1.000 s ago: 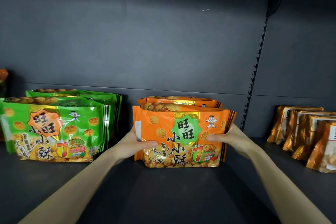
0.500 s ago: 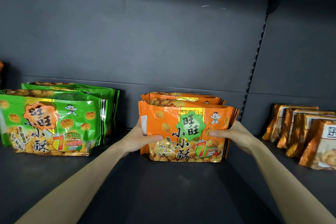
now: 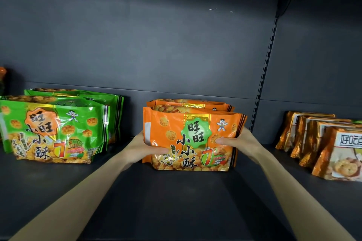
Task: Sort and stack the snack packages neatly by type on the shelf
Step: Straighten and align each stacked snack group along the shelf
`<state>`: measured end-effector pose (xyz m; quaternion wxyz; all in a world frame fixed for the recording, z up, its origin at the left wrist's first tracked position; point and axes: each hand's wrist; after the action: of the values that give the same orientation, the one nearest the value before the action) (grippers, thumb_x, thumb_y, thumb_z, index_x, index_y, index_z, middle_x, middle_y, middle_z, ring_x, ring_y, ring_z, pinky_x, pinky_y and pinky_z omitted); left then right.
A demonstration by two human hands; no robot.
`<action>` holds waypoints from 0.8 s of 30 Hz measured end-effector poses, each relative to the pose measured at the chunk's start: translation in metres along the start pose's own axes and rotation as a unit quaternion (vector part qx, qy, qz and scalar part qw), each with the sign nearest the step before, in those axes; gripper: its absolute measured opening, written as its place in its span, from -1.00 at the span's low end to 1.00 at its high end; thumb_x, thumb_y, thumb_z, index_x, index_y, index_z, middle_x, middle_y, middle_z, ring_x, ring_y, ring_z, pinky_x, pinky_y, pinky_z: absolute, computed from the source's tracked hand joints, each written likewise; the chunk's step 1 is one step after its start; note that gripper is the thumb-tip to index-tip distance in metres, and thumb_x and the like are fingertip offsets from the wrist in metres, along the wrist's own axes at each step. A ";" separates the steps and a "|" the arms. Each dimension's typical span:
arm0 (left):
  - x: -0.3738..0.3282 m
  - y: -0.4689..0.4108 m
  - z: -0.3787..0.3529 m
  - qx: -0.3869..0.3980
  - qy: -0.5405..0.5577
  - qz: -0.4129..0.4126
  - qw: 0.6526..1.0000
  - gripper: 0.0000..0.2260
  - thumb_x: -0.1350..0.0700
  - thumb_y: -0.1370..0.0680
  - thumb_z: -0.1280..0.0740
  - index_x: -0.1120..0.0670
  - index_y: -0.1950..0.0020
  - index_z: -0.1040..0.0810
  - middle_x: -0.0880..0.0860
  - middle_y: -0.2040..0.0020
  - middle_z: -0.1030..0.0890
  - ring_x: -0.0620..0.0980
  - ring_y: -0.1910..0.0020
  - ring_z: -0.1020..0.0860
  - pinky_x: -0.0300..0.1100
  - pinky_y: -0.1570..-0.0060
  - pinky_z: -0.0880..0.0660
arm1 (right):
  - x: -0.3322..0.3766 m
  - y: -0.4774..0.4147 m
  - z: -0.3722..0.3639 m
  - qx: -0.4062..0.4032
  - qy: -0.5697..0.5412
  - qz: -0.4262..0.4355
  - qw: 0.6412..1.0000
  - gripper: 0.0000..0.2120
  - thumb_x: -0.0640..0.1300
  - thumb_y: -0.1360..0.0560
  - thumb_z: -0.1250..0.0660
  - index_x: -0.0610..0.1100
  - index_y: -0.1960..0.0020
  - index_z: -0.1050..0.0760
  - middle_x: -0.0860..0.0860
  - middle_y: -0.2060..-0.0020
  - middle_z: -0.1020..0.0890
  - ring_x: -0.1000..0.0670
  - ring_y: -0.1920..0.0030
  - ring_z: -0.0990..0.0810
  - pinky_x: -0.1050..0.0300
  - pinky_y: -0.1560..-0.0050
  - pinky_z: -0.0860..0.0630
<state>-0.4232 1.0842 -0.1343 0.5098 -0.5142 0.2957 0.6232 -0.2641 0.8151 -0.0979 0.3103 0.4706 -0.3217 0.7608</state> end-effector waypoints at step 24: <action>-0.014 0.024 -0.013 -0.032 0.055 0.014 0.998 -0.13 -0.14 0.11 -0.65 -0.07 -0.15 -0.46 -0.07 -0.02 -0.67 -0.12 -0.01 -0.62 -0.25 0.05 -0.50 | -0.005 0.015 -0.007 -0.003 -0.047 -0.022 0.999 -0.35 -0.19 -0.26 -0.58 -0.05 -0.27 -0.41 0.02 -0.11 -0.63 0.01 -0.07 -0.62 0.16 0.06 -0.54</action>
<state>-0.4424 1.0609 -0.1292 0.4676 -0.5594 0.3103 0.6101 -0.2772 0.8104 -0.1080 0.3131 0.5121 -0.3275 0.7297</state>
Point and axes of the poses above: each hand's wrist, its own y-axis away from the middle knuckle, its own z-axis out of the back of the hand, x = y × z
